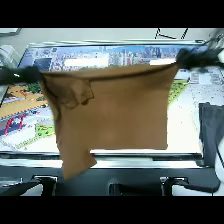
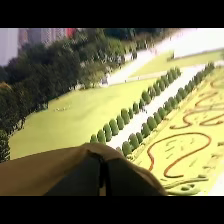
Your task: Fold the clothes and pants, and hang the long-sleeved shirts on hangers.
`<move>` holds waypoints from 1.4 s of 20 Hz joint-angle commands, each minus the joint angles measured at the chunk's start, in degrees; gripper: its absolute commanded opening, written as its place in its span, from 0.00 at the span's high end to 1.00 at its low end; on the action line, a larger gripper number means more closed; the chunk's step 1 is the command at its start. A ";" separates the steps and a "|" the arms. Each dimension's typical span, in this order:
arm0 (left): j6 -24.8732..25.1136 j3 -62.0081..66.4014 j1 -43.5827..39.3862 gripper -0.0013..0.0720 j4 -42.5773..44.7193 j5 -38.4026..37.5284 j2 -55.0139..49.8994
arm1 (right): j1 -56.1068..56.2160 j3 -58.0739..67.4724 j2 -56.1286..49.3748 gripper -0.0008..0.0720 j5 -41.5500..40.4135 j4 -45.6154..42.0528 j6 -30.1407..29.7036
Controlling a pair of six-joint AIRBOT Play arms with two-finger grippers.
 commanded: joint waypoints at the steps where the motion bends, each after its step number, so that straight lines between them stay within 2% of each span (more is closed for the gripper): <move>1: -2.10 -3.21 -0.04 0.95 -2.45 1.49 -11.21 | -0.02 -0.13 -13.03 0.93 1.38 6.91 7.54; 6: -2.10 -3.13 0.20 0.94 -11.21 0.24 -17.70 | -0.07 -0.04 -17.99 0.93 2.78 9.44 6.71; 7: -2.08 -2.29 0.83 0.86 -11.78 -1.27 -17.64 | -0.70 0.63 -17.55 0.88 3.21 8.74 6.62; 8: -1.62 -0.22 2.23 0.57 -11.72 -5.07 -17.64 | -1.81 1.97 -17.00 0.60 4.70 8.79 6.56; 9: 0.28 2.23 4.39 0.21 -11.63 -10.40 -17.64 | -3.80 3.91 -16.24 0.23 7.74 8.96 4.39; 10: 2.47 4.98 7.52 0.08 -10.84 -17.16 -17.64 | -6.58 5.73 -15.26 0.17 12.07 8.79 1.29; 13: 4.00 5.38 18.25 0.09 -8.50 -34.07 -16.41 | -15.72 6.49 -12.63 0.17 28.39 6.08 -2.67; 15: 6.32 -3.43 24.79 0.10 -8.59 -37.18 -13.27 | -19.43 5.03 -12.02 0.17 37.11 1.75 -4.66; 16: 7.50 -9.81 27.04 0.11 -8.63 -35.47 -11.02 | -20.24 3.37 -11.50 0.17 38.86 0.46 -5.22; 17: 9.94 -17.57 28.96 0.20 -9.97 -31.78 -8.44 | -20.50 1.29 -10.75 0.17 39.01 0.15 -5.33; 21: 21.46 -38.64 31.36 0.20 -25.97 -18.08 -5.03 | -18.67 -3.52 -9.84 0.18 37.03 1.11 -5.66; 23: 24.17 -41.94 30.18 0.21 -31.34 -13.53 -6.19 | -17.79 -3.85 -9.84 0.21 36.11 1.14 -5.88; 24: 24.96 -42.27 29.42 0.27 -32.92 -12.17 -6.91 | -17.31 -3.85 -9.84 0.21 35.60 1.49 -6.12; 28: 27.08 -42.23 25.81 0.28 -38.62 -8.55 -9.81 | -16.72 -3.85 -9.84 0.21 34.14 1.57 -6.51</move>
